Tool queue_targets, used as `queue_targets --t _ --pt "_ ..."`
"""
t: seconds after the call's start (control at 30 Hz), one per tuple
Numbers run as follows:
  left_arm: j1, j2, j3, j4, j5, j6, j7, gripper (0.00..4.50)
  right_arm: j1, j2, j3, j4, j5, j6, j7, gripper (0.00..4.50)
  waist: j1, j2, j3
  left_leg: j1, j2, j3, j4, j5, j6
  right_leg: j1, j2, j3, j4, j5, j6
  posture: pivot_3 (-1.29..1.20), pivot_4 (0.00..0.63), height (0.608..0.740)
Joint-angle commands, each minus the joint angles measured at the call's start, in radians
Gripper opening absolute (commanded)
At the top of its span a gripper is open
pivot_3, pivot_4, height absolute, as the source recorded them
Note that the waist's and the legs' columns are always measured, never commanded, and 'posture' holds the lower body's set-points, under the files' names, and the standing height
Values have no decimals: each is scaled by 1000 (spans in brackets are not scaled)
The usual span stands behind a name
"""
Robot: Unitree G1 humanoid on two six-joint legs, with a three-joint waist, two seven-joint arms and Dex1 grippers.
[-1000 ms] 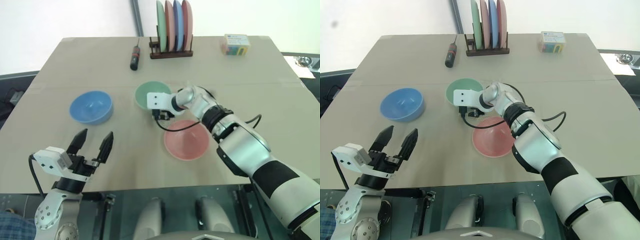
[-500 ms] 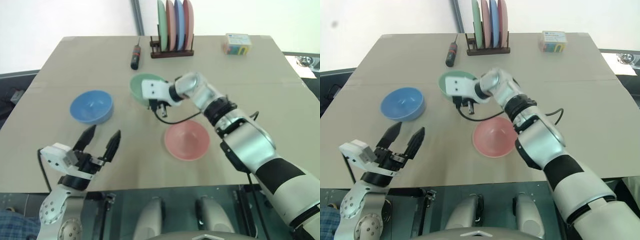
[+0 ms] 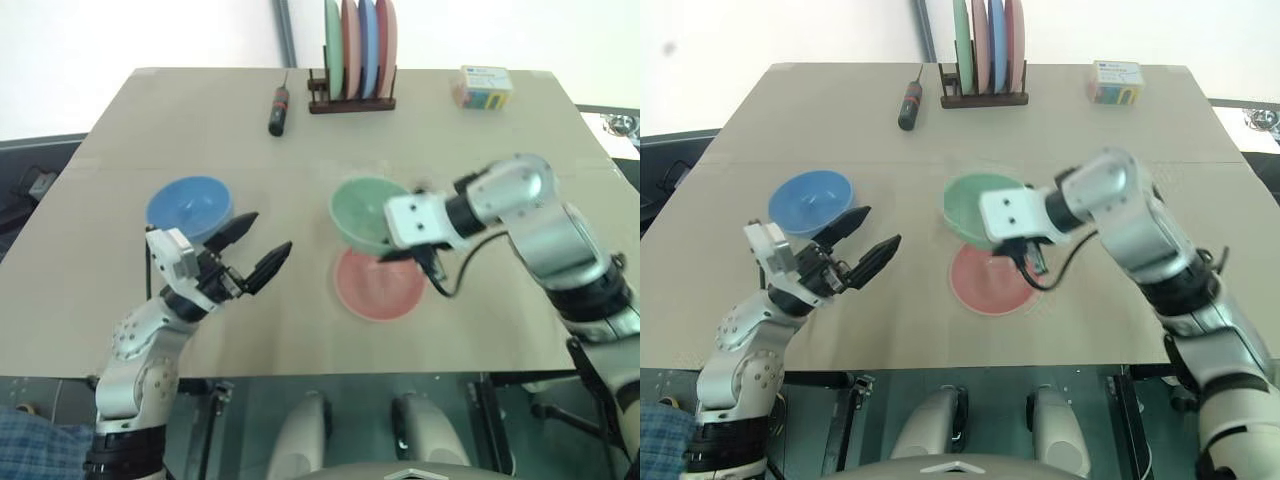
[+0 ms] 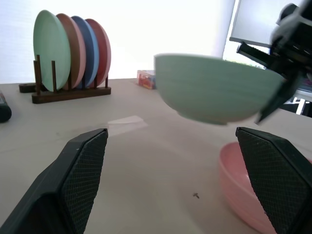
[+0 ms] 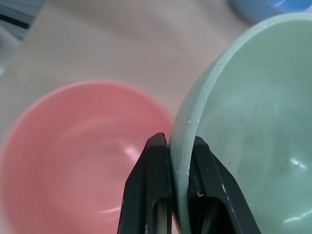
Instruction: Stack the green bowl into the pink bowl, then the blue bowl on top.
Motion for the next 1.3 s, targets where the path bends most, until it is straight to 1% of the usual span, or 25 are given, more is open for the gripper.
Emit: queue_targets --t 0.03,0.13,0.27,0.3,0.33,0.37,0.4,0.43,0.47,0.5,0.6,0.67,0.77,0.83,0.93,1.0,1.1,1.2,1.3 --pt "-31 21 -5 21 -19 6 -61 4500 43 -74 -41 -221 57 134 -10 74 -10 0 0 0 0 1 0 0 0 0 0 1 0 0 0 0 150 740" --pt "-49 28 -10 42 -24 13 -92 4500 63 -116 -35 -291 93 200 -32 74 -9 0 0 1 0 -1 0 0 0 1 0 -1 1 0 0 0 150 740" --pt "-66 38 -13 61 -28 29 -127 4500 79 -158 -30 -350 139 253 -63 1434 -11 -1 0 1 0 -1 1 0 0 1 0 -1 1 0 0 0 150 740" --pt "-69 38 -12 66 -27 31 -132 4500 81 -162 -31 -361 150 262 -74 1884 -11 -1 0 1 0 -1 1 0 0 1 0 -1 1 0 0 0 150 740" --pt "-72 38 -11 70 -27 33 -136 4500 83 -166 -32 -369 159 269 -84 2186 -11 -1 0 1 0 -1 1 0 0 1 0 -1 1 0 0 0 150 740" --pt "-74 38 -10 72 -26 35 -140 4500 83 -168 -33 -374 167 274 -95 2634 -10 -1 0 1 0 -1 1 0 0 1 0 -1 1 0 0 0 150 740" --pt "-75 38 -10 74 -26 38 -143 4500 83 -170 -34 -377 173 277 -108 3023 -10 -1 0 1 0 -1 1 0 0 1 0 -1 1 0 0 0 150 740" --pt "-77 38 -10 76 -25 41 -147 4500 84 -167 -40 -377 175 280 -132 3308 -10 -1 0 1 0 -1 1 0 0 1 0 -1 0 0 0 0 150 740" --pt "-79 39 -10 77 -25 45 -149 4500 82 -156 -55 -372 178 296 -165 3739 -10 -1 0 1 0 -1 1 0 0 1 0 -1 0 0 0 0 150 740" --pt "-79 39 -11 76 -24 49 -150 4500 83 -144 -77 -367 192 325 -194 4053 -10 -1 0 1 0 -1 1 0 0 1 0 -1 0 0 0 0 150 740" --pt "-72 45 -12 64 -16 65 -143 4500 98 -106 -212 -329 277 411 -254 4053 -10 -1 0 1 0 -1 1 0 0 2 0 -1 1 0 0 0 150 740" --pt "-66 46 -7 55 -8 79 -121 4500 126 -90 -324 -310 347 454 -276 4053 -6 -1 -1 1 0 -1 1 0 0 2 0 -1 1 0 0 0 150 740" --pt "-87 66 -18 56 87 105 -9 4500 201 -75 -546 -266 477 491 -282 4053 2 -1 -1 1 0 -2 1 0 0 3 0 -2 0 0 0 0 150 740" --pt "-113 87 -34 63 160 119 53 4500 260 -89 -653 -253 553 477 -268 4053 14 -2 -1 1 0 -3 1 0 0 3 0 -2 0 0 0 0 150 740" --pt "-194 134 -50 66 215 214 128 4500 332 -95 -791 -244 656 453 -270 4053 16 -2 -1 1 -1 -3 1 0 0 4 0 -3 0 0 0 0 150 740" --pt "-260 179 -67 81 235 303 154 4500 362 -106 -852 -247 721 447 -277 4053 14 -2 -1 1 -1 -4 2 0 0 4 0 -3 0 0 0 0 150 740" --pt "-344 248 -102 118 289 411 179 4500 378 -120 -901 -262 813 451 -307 4053 7 -1 -1 2 -1 -3 2 0 0 4 1 -2 1 0 0 0 150 740" --pt "-421 309 -158 184 356 468 171 4500 383 -137 -925 -281 897 449 -341 4053 1 -1 -1 2 0 -3 2 0 0 4 1 -2 1 0 0 0 150 740" --pt "-461 349 -206 238 417 469 156 4500 389 -157 -922 -289 947 436 -382 4053 -1 -1 -1 2 0 -3 2 0 0 4 1 -2 1 0 0 0 150 740"
